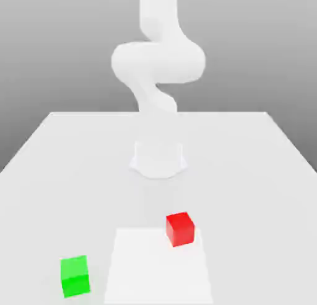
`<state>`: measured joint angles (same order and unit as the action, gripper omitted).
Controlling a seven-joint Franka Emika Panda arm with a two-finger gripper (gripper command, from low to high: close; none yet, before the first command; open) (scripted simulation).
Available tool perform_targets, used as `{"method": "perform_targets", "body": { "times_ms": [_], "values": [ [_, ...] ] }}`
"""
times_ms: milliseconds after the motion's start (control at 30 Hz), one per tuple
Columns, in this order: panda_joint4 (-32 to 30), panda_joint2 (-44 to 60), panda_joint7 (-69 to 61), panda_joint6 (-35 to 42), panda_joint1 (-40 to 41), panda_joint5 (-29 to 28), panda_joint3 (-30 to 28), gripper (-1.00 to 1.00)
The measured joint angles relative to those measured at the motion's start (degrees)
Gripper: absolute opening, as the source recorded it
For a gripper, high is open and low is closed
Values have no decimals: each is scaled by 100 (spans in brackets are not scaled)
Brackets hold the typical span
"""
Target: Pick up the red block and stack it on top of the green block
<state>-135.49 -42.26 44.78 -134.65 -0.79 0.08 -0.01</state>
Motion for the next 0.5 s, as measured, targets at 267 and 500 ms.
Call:
{"method": "perform_targets", "body": {
  "times_ms": [267, 500],
  "values": [
    [-1392, 1393, -404, -1085, -299, 25, 9, 0],
    [-2710, 2756, -795, -2123, -566, 38, 44, 0]
  ]
}}
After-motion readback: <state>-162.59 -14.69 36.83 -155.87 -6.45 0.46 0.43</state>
